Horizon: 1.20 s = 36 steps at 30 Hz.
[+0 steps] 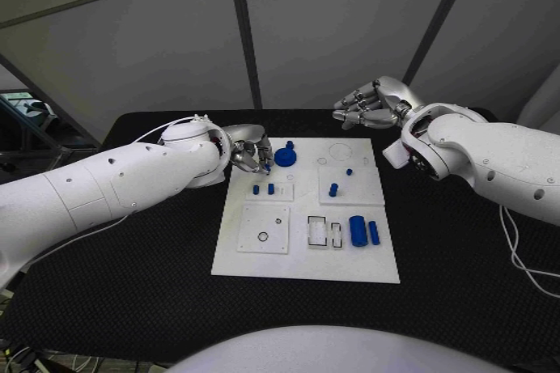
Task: Assemble the parts on the task board
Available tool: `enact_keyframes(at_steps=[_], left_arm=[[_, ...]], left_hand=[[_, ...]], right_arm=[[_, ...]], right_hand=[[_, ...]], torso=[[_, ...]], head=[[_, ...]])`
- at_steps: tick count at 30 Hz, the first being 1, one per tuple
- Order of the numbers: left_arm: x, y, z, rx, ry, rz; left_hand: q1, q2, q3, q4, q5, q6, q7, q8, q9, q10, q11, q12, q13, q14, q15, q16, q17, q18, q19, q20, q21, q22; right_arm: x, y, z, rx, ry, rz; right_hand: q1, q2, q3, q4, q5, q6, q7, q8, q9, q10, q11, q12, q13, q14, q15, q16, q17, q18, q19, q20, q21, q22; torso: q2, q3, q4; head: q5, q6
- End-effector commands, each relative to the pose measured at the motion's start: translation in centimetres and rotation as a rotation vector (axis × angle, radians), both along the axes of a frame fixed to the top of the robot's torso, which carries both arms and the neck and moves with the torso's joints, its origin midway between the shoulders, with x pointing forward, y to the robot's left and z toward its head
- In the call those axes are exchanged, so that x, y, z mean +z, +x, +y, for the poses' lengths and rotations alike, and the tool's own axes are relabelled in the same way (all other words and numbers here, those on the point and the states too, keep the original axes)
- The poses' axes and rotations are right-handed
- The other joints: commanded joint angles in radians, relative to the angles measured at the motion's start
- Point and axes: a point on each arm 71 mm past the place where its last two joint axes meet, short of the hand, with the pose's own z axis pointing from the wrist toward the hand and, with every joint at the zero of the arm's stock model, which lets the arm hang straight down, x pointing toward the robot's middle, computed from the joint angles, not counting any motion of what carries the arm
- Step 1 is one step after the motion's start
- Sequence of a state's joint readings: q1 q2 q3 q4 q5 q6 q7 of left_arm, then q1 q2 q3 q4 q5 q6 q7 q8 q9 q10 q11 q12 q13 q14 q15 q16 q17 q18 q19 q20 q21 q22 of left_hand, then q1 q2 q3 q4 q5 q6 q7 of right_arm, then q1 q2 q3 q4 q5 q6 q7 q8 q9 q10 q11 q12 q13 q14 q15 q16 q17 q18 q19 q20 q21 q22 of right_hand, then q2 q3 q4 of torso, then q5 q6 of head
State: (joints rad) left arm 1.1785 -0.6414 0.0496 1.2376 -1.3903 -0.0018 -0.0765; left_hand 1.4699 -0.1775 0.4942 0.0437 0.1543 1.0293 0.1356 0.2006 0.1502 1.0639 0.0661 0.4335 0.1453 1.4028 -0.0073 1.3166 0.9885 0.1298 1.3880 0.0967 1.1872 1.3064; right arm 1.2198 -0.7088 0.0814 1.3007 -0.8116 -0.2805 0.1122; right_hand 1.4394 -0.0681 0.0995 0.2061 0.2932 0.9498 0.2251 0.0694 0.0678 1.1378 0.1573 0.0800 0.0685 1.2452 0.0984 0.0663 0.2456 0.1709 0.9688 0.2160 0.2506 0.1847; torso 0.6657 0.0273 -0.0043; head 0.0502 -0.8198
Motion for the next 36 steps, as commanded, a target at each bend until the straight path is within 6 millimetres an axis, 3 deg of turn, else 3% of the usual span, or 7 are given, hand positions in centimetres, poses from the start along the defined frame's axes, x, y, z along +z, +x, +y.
enact_keyframes(at_steps=[1, 36], left_arm=[[-0.18, 0.03, -0.10, 0.000, 0.006, 0.023], [-1.14, -0.02, -0.38, -0.005, 0.031, 0.070]], left_hand=[[-0.011, 0.002, 0.002, 0.000, -0.001, 0.006, -0.001, -0.005, -0.001, 0.007, 0.001, -0.004, -0.001, 0.002, 0.000, 0.000, -0.001, -0.040, 0.005, -0.001, 0.000, -0.001], [-0.013, 0.003, 0.001, -0.005, -0.003, 0.012, -0.008, -0.003, -0.001, 0.016, -0.007, -0.002, 0.003, 0.000, -0.005, 0.000, -0.002, -0.039, 0.004, -0.004, -0.001, 0.000]], right_arm=[[0.15, -0.01, 0.12, 0.008, 0.002, -0.006], [0.16, -0.05, -0.07, 0.006, 0.001, -0.006]], right_hand=[[-0.001, 0.005, -0.001, -0.005, 0.005, -0.006, -0.003, 0.002, 0.000, -0.007, -0.004, 0.004, -0.002, -0.008, 0.001, -0.003, -0.001, 0.013, 0.007, -0.001, -0.003, -0.001], [-0.001, 0.006, -0.001, -0.005, 0.006, -0.006, -0.003, 0.002, 0.000, -0.007, -0.004, 0.005, -0.002, -0.008, 0.001, -0.003, -0.001, 0.013, 0.008, -0.001, -0.004, -0.002]], torso=[[0.000, 0.0005, -0.0004], [0.000, 0.0001, -0.0002]], head=[[-0.001, 0.000], [0.002, -0.004]])
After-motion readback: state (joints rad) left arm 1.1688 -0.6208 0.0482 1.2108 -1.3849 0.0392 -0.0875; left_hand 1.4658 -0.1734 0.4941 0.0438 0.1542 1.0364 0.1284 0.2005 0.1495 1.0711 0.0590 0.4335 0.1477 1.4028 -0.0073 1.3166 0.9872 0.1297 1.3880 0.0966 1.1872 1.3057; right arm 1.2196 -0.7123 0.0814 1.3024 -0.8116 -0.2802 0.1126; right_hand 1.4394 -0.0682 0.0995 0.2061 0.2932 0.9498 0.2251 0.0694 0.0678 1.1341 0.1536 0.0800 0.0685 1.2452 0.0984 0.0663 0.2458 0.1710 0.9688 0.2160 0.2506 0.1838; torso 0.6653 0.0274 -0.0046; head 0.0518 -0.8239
